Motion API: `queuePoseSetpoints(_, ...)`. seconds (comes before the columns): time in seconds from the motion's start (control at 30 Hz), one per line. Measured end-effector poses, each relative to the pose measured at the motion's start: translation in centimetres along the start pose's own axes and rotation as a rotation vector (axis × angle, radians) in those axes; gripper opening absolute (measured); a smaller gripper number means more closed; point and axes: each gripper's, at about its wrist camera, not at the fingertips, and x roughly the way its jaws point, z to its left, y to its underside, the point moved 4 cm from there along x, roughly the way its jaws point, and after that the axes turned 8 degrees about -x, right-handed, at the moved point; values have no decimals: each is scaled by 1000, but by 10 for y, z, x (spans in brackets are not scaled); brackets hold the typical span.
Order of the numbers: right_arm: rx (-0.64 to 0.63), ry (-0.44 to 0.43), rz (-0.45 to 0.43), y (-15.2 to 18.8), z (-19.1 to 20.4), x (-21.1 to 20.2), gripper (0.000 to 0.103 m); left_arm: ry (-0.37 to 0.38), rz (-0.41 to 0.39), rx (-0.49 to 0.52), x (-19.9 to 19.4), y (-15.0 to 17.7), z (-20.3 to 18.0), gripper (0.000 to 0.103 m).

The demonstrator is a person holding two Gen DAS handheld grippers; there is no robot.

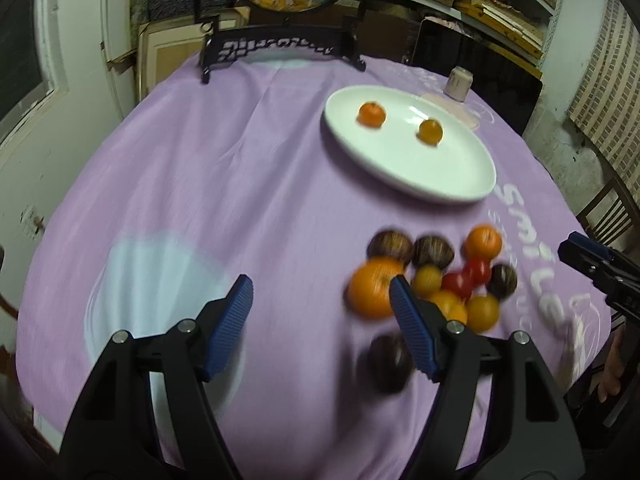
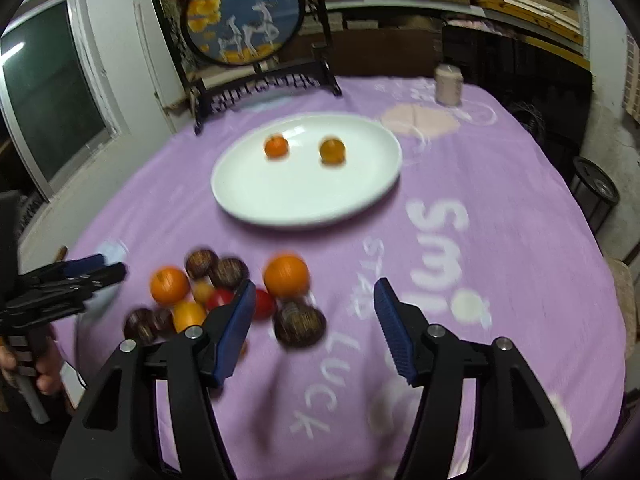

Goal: Organize fruits
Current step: 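Grasp a dark brown fruit with the right tool while the left grasps an orange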

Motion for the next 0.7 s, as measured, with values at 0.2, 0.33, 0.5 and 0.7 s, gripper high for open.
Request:
queuePoseSetpoints(0.2,-46,7,104,31,15,28,62,13,40,10,-13,30,8,74)
queuePoseSetpoints(0.33,-66,16,128,31,21,49,62,10,40,36,-16,37,4,80)
queuePoseSetpoints(0.5,-105,50,125,29,21,67,42,9,56,35,-14,39,4,80)
queuePoseSetpoints(0.7,-74,11,110,29,17,61,42,-5,66,12,0,26,4,80)
